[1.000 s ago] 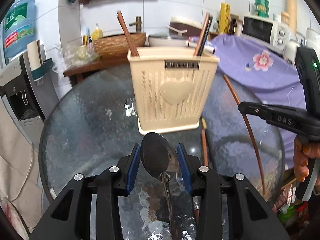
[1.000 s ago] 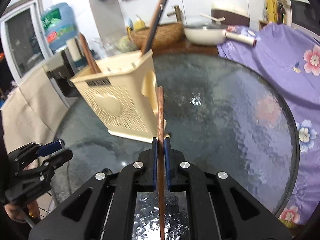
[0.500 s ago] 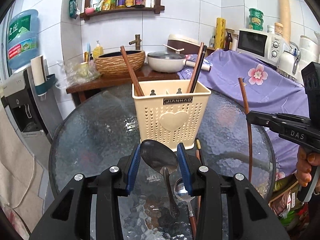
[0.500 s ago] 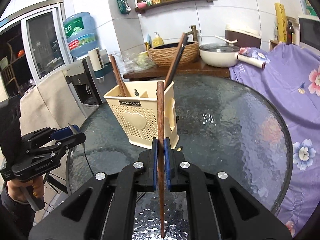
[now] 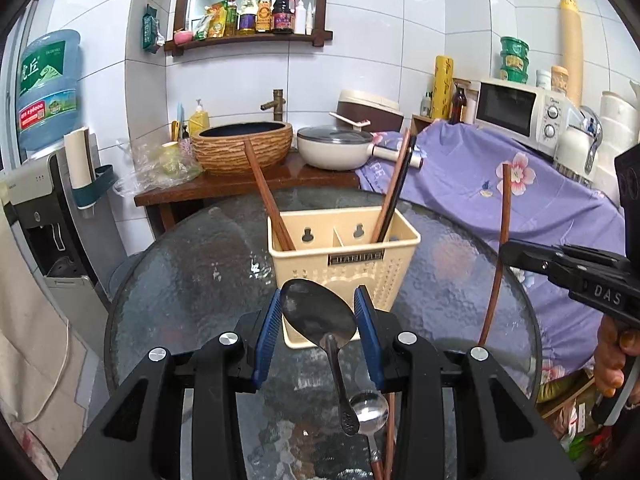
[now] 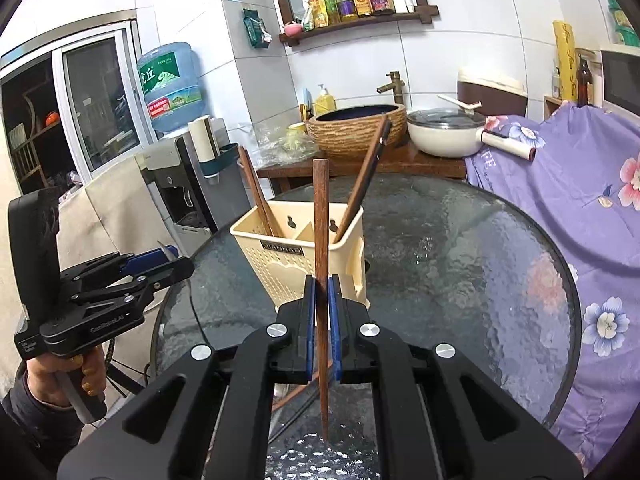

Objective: Organize utensils
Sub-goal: 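Lift the spoon and chopstick and lower both into the cream holder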

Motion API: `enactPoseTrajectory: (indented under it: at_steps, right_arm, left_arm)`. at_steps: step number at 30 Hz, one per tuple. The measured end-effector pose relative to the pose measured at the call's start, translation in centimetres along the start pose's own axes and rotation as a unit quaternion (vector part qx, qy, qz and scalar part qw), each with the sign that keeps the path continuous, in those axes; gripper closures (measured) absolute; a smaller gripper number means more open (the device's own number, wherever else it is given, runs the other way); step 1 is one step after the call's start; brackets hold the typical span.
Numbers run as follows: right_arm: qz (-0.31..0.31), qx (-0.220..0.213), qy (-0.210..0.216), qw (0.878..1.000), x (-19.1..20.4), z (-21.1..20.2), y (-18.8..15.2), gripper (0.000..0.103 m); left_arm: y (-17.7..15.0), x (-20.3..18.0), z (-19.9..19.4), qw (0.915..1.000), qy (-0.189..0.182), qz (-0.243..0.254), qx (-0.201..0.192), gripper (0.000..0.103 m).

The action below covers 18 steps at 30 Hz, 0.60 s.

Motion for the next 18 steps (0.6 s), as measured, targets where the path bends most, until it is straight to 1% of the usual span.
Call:
enactPoseTrajectory:
  at_steps: [5, 13, 14, 18]
  right_arm:
    - [0.008, -0.017, 0.011, 1.000, 0.6, -0.8, 2.6, 0.096]
    - [0.010, -0.094, -0.001, 0.995, 2.1, -2.8, 9.6, 0.096]
    - [0.011, -0.108, -0.004, 0.994, 2.4, -3.0, 10.7, 0.096]
    - [0.014, -0.139, -0.018, 0.990, 3.3, -3.3, 14.0, 0.096]
  left_arm:
    - [2.7, 0.2, -0.6, 0.9997, -0.008, -0.018, -0.018, 0.067]
    - [10.1, 0.9, -1.7, 0.9957, -0.001, -0.049, -0.079, 0.067]
    - [11.0, 1.0, -1.8, 0.9948, 0.001, -0.051, -0.088, 0.067]
    - [14.0, 0.8, -1.8, 0.9910, 0.022, -0.045, -0.124, 0.067]
Point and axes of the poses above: each gripper's, at about its wrist camera, not at the fingertips, and z roughly the way its jaws point, x to its left, y to its top, the point moved 9 cm from there along z, roughly the way its jaws point, and after that the axes turned 5 degrees about -x, right-handed, at the moved point
